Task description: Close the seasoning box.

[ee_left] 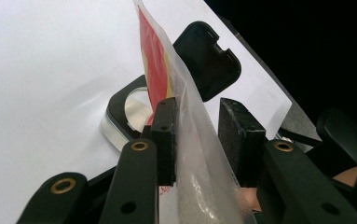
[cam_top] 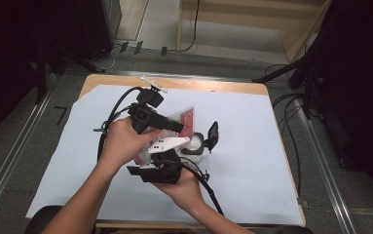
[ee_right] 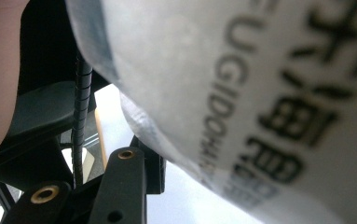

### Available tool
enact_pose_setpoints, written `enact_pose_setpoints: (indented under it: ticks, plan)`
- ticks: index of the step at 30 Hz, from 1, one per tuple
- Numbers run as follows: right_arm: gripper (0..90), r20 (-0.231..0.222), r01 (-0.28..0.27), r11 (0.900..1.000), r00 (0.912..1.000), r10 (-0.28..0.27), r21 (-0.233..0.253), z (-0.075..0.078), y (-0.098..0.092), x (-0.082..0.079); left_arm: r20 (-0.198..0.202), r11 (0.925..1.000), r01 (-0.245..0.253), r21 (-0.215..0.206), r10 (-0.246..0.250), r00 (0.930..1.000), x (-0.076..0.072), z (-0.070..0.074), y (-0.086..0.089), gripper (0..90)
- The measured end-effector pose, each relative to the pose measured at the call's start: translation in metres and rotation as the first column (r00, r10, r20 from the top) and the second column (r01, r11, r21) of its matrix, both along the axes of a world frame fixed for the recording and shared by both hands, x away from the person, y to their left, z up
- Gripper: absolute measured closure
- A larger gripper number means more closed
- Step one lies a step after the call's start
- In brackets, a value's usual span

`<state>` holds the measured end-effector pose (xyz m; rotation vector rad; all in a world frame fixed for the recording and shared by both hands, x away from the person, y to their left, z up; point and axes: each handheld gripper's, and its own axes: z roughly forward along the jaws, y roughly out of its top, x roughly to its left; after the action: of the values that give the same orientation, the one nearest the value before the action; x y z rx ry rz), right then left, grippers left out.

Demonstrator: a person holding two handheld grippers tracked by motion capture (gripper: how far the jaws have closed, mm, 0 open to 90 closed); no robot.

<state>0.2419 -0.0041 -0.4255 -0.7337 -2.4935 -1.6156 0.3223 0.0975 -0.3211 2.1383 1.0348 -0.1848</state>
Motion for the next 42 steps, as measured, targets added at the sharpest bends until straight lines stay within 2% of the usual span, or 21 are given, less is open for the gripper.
enact_pose_setpoints:
  ticks: [13, 23, 30, 42]
  plan:
    - [63.1, -0.005, 0.0, 1.0, 1.0, 0.0, 0.008, 0.0022, -0.0005, -0.0009, 0.007, 1.0, 0.005, -0.003, -0.005, 1.0, -0.0007, 0.0019, -0.0002, 68.3]
    - [63.2, -0.031, 0.009, 1.0, 0.9995, -0.009, 0.004, 0.0014, -0.0008, 0.0008, 0.001, 0.9999, -0.004, -0.013, 0.004, 1.0, 0.0019, -0.0011, -0.0006, 68.3]
    - [63.1, -0.048, 0.009, 1.0, 0.9988, -0.008, 0.006, 0.0021, -0.0007, 0.0011, 0.006, 1.0, -0.003, -0.005, 0.003, 1.0, 0.0017, -0.0011, -0.0006, 68.9]
    - [63.1, -0.036, 0.014, 1.0, 0.9993, -0.013, 0.011, -0.0007, -0.0007, 0.0016, 0.0, 1.0, -0.001, -0.009, 0.001, 1.0, 0.002, -0.0023, -0.001, 68.6]
